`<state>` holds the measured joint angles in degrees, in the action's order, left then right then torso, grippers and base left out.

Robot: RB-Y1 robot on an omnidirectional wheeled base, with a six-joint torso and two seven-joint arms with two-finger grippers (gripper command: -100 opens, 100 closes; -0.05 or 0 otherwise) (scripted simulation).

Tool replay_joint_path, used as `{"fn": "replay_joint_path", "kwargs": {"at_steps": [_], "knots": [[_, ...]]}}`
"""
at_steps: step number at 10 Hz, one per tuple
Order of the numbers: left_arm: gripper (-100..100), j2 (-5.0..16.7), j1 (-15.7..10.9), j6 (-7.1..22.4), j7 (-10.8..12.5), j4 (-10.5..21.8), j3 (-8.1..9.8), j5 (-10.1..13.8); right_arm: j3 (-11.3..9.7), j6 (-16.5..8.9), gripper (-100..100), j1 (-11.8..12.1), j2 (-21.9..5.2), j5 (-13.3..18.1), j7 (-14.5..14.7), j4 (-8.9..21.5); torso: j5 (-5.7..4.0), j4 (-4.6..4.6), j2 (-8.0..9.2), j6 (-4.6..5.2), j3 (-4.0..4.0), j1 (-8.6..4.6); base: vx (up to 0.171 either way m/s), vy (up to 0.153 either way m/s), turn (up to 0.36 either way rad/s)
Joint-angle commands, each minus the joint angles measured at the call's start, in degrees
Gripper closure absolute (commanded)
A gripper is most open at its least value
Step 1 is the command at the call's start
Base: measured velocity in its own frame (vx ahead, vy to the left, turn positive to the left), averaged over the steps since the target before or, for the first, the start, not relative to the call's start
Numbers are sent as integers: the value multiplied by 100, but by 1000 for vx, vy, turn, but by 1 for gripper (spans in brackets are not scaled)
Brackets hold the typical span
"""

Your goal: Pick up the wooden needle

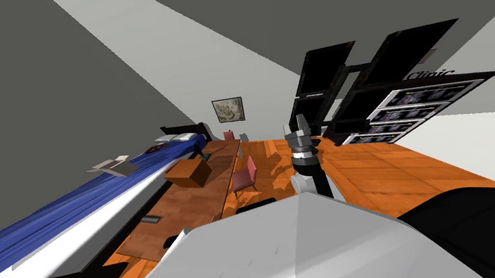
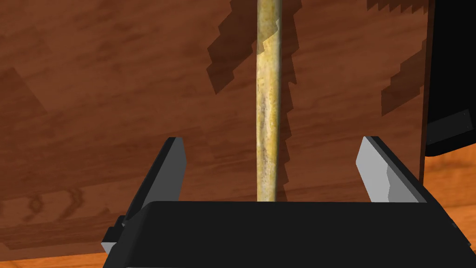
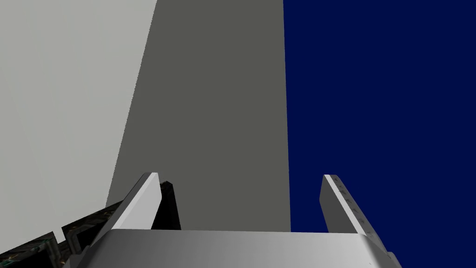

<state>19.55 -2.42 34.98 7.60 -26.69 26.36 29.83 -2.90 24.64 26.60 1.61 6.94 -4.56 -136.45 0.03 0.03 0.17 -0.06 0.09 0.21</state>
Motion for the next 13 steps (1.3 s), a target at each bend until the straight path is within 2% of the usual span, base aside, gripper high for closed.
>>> {"fn": "replay_joint_path", "kwargs": {"at_steps": [1,4,6,7,8,9,10,11,13], "knots": [[-100,-64,-91,-169,189,177,-7,-90,0,0,0,0,0,0,0,0,0,0,0,0,0,0,-48,87,-103],[-100,-200,-208,-426,503,416,-25,-261,0,0,0,0,0,0,0,0,1,2,6,0,4,0,-60,76,-110],[-100,-200,-208,-426,503,416,-25,-261,0,0,0,1,0,0,0,0,-1,-1,-4,-3,-2,-8,-17,29,-3],[-100,-290,-286,-598,712,576,-36,-374,0,0,0,1,1,0,0,0,-4,-2,-12,-3,-6,-21,-36,43,-145],[-100,-290,-286,-598,712,576,-36,-374,0,0,0,0,0,0,0,0,-3,-1,-6,1,-3,-14,-43,55,-107],[-100,-336,-325,-684,816,655,-42,-431,0,0,0,0,0,0,0,0,-1,-1,-4,-2,-2,-8,-31,45,-62],[-100,-300,-335,-629,751,656,-36,-390,0,0,0,0,1,0,0,0,11,-5,-10,-1,-7,3,-14,16,-18],[100,-305,-344,-653,756,677,-35,-390,0,0,0,1,1,0,0,0,12,-8,-19,-4,-13,6,0,0,0],[100,-308,-343,-649,757,676,-35,-388,0,0,0,1,1,0,0,0,12,-10,-28,-2,-18,6,0,0,0]]}}
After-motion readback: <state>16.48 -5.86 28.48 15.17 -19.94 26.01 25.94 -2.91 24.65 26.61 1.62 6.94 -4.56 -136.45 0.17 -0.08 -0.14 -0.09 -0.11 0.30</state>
